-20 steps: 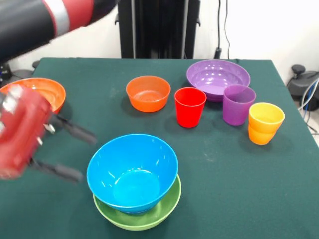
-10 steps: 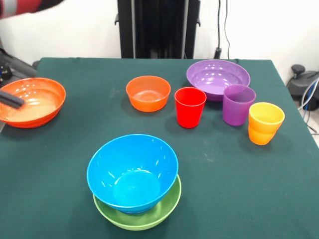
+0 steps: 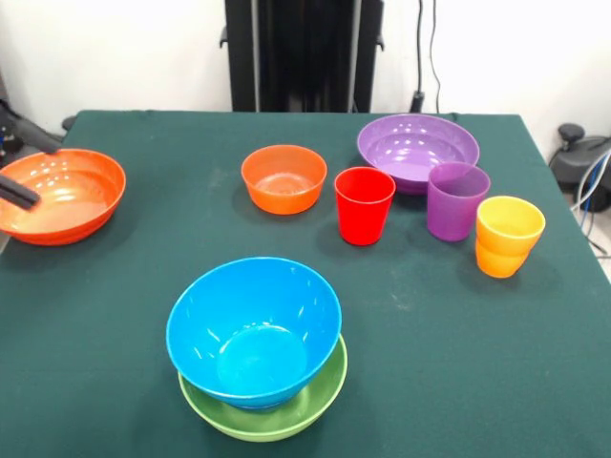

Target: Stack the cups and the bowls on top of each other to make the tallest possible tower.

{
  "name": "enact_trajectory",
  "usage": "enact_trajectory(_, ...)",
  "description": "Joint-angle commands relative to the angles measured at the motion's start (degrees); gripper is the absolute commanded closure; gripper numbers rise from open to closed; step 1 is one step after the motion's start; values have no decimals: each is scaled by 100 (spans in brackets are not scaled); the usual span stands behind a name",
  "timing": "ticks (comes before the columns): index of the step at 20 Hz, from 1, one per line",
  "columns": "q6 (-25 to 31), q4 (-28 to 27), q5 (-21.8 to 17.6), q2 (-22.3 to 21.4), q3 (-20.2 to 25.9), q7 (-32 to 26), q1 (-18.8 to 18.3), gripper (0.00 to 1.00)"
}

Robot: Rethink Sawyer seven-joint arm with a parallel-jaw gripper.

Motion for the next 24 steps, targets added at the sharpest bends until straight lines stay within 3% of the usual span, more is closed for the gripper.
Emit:
enact_trajectory(1, -707, 621, 42, -89, -2050, -1487, 506, 0)
enact_trajectory(8, -993, 807, 417, -299, -2557, -493, 761, 0)
enact_trajectory(16, -1496, 1171, 866, -494, -2997, -707, 888, 0)
enact_trajectory(19, -1609, 1531, 1038, -795, -3140, -565, 814, 0)
enact_trajectory(24, -2162, 2372, 1015, -1760, -3322, -724, 574, 0)
